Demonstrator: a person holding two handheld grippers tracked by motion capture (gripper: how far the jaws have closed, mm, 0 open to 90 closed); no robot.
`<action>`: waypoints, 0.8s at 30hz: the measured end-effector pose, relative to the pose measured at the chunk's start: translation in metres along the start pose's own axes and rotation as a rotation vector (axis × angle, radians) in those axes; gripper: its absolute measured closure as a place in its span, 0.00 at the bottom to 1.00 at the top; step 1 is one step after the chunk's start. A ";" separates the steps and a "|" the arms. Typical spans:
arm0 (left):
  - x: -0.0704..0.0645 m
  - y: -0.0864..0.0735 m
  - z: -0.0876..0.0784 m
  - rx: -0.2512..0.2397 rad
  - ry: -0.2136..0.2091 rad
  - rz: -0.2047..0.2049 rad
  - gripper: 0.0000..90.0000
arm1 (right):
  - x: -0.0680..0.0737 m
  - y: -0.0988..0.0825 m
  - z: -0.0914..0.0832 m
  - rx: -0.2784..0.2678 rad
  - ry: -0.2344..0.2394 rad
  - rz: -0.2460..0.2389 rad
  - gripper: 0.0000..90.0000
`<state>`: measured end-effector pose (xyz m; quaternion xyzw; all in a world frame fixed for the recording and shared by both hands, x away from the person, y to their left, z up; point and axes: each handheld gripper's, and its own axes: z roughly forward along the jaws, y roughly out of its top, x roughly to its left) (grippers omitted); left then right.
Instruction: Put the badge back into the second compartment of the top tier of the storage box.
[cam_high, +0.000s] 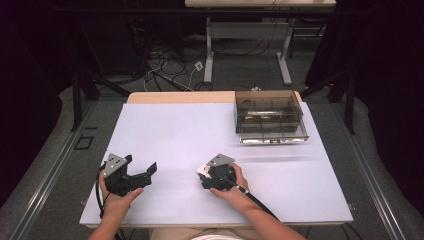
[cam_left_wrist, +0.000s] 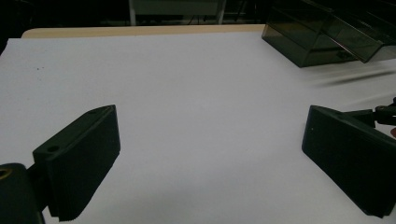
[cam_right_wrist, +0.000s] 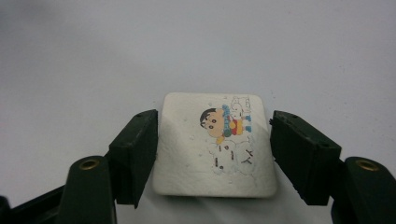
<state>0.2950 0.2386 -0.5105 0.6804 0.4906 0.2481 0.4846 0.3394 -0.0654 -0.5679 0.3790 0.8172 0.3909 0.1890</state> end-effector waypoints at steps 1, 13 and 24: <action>0.000 0.000 0.000 0.000 0.001 0.001 0.05 | 0.000 0.000 0.000 -0.001 -0.003 0.005 0.37; 0.000 0.000 0.000 0.002 -0.001 -0.004 0.05 | -0.004 0.002 -0.005 -0.021 0.005 0.050 0.37; 0.000 0.000 0.000 0.003 0.000 -0.005 0.05 | -0.013 0.006 -0.016 -0.041 -0.012 0.086 0.37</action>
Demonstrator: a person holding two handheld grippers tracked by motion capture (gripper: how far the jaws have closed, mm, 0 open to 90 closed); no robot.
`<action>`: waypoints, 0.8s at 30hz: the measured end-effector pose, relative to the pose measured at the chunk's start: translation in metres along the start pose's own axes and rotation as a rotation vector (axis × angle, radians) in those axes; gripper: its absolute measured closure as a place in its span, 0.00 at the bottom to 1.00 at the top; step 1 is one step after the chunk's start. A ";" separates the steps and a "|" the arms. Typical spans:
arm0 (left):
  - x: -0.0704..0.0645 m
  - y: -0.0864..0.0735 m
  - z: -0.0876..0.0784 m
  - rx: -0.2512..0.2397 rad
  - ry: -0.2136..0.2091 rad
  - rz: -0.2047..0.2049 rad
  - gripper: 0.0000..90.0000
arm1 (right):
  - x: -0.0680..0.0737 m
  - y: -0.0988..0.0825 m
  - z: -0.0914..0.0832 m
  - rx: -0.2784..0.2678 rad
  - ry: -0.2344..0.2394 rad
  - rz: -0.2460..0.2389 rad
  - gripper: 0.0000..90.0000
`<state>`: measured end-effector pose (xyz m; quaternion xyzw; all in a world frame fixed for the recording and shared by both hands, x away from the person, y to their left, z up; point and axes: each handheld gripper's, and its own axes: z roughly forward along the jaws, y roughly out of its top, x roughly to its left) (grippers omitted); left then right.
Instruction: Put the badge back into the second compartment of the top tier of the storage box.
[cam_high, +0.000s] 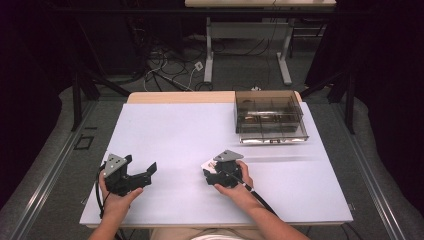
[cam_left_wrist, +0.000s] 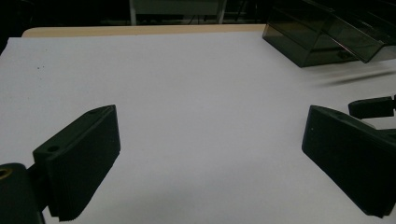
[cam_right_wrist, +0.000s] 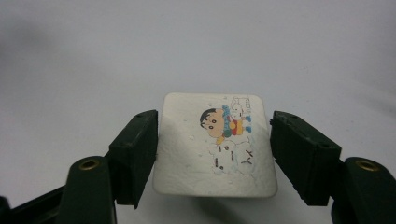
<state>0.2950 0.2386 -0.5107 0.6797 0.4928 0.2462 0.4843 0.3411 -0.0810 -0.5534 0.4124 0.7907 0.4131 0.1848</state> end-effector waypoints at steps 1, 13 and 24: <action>0.000 0.000 0.000 0.000 0.000 0.000 0.05 | -0.002 0.001 -0.003 0.006 -0.004 0.007 0.37; 0.000 0.000 0.000 0.001 0.000 -0.002 0.05 | -0.017 0.010 -0.017 -0.011 -0.039 0.025 0.37; 0.000 0.000 0.001 0.001 0.002 -0.009 0.05 | -0.029 0.018 -0.030 -0.036 -0.041 0.055 0.37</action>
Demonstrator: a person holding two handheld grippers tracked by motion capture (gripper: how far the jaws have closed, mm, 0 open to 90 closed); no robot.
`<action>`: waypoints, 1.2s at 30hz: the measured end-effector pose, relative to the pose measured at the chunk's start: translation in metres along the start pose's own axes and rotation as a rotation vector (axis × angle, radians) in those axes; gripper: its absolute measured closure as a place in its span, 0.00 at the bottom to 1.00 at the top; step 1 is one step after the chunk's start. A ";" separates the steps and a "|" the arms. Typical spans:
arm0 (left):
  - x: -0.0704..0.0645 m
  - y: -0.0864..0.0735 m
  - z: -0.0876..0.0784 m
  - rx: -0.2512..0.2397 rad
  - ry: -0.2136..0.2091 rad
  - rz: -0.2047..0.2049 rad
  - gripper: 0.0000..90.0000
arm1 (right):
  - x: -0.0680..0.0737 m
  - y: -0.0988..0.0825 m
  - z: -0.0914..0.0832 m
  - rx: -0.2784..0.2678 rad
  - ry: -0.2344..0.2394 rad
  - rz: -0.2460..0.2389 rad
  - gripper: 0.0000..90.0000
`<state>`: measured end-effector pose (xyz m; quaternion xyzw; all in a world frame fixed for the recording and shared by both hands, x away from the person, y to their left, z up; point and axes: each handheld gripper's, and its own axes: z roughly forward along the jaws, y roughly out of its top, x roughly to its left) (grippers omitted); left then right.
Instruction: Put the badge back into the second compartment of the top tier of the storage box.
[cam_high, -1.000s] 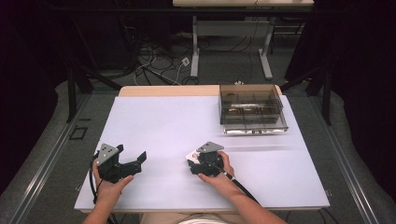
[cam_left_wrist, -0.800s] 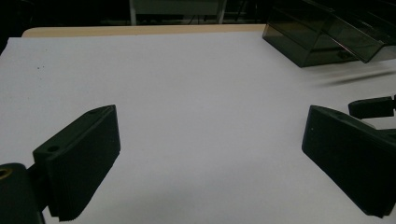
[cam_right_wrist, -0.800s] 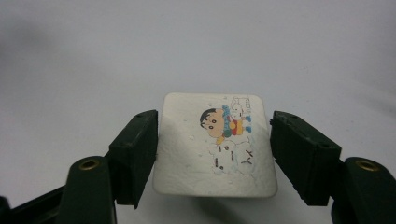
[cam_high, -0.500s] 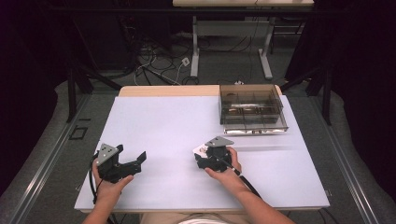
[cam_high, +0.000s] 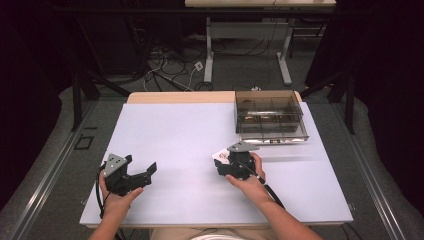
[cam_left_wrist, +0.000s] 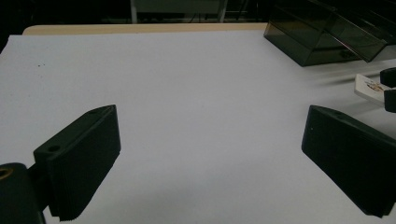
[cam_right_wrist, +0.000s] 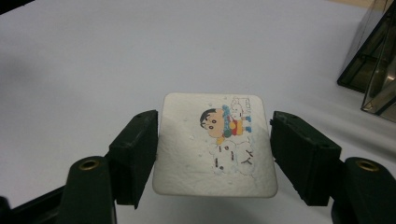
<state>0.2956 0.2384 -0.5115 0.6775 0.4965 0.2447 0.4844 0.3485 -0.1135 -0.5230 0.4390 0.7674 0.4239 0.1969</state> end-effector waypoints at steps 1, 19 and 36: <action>0.000 0.000 0.000 0.005 -0.002 0.001 0.05 | -0.001 0.002 -0.002 0.003 -0.001 0.001 0.37; 0.001 0.000 0.000 0.005 0.001 0.000 0.05 | -0.020 0.015 -0.018 -0.031 -0.021 0.022 0.37; 0.001 0.000 -0.001 0.008 0.003 0.003 0.06 | -0.044 0.025 -0.036 -0.058 -0.059 0.048 0.37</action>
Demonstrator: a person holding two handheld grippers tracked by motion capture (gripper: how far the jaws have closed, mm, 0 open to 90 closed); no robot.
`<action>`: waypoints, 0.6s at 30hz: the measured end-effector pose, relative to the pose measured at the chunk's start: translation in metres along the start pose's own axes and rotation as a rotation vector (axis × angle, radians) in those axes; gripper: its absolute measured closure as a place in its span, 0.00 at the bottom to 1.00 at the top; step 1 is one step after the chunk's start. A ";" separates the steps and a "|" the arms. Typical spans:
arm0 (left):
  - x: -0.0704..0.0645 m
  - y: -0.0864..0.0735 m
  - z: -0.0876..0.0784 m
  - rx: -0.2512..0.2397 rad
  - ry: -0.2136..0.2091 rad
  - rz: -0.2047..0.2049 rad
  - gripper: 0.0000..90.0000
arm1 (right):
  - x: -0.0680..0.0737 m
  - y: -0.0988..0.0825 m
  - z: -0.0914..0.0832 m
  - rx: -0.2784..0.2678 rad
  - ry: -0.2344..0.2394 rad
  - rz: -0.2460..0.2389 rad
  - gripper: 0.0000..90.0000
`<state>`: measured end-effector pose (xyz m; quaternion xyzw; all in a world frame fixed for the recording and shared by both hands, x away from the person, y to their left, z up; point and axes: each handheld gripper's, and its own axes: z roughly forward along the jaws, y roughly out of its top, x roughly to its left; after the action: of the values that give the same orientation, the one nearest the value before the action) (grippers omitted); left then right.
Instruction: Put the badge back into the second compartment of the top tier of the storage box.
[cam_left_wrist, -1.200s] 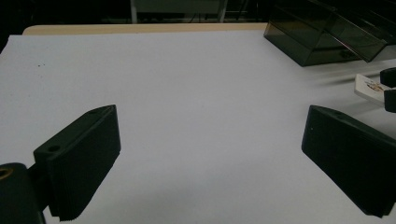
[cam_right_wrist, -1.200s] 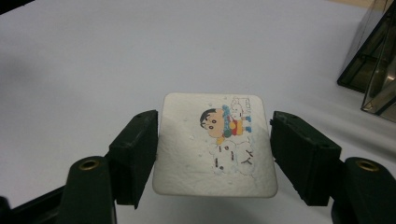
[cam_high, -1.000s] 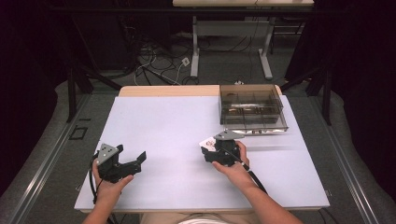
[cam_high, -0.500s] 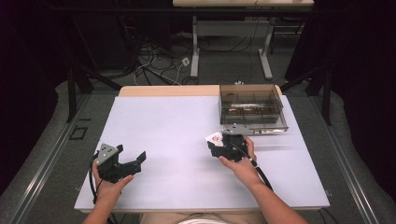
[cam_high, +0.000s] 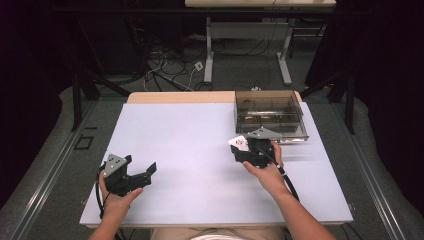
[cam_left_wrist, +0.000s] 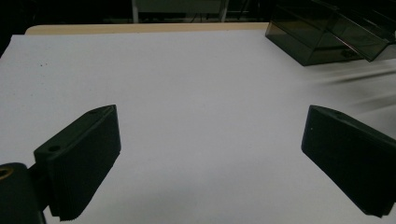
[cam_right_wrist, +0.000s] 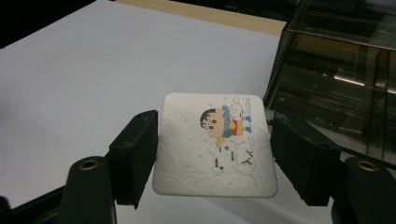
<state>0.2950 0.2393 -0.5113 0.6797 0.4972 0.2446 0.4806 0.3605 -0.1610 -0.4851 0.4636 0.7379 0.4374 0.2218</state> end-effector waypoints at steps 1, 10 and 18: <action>0.000 0.000 0.000 0.000 0.000 -0.001 0.05 | -0.002 0.000 0.000 -0.008 -0.006 -0.006 0.37; 0.000 0.000 0.000 0.002 0.000 0.001 0.05 | -0.017 0.006 -0.008 -0.023 -0.043 0.004 0.37; -0.001 0.000 0.000 0.003 0.003 0.001 0.06 | -0.029 0.011 -0.015 -0.037 -0.059 0.021 0.37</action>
<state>0.2950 0.2387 -0.5116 0.6803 0.4981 0.2450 0.4787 0.3686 -0.1912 -0.4701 0.4801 0.7179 0.4392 0.2474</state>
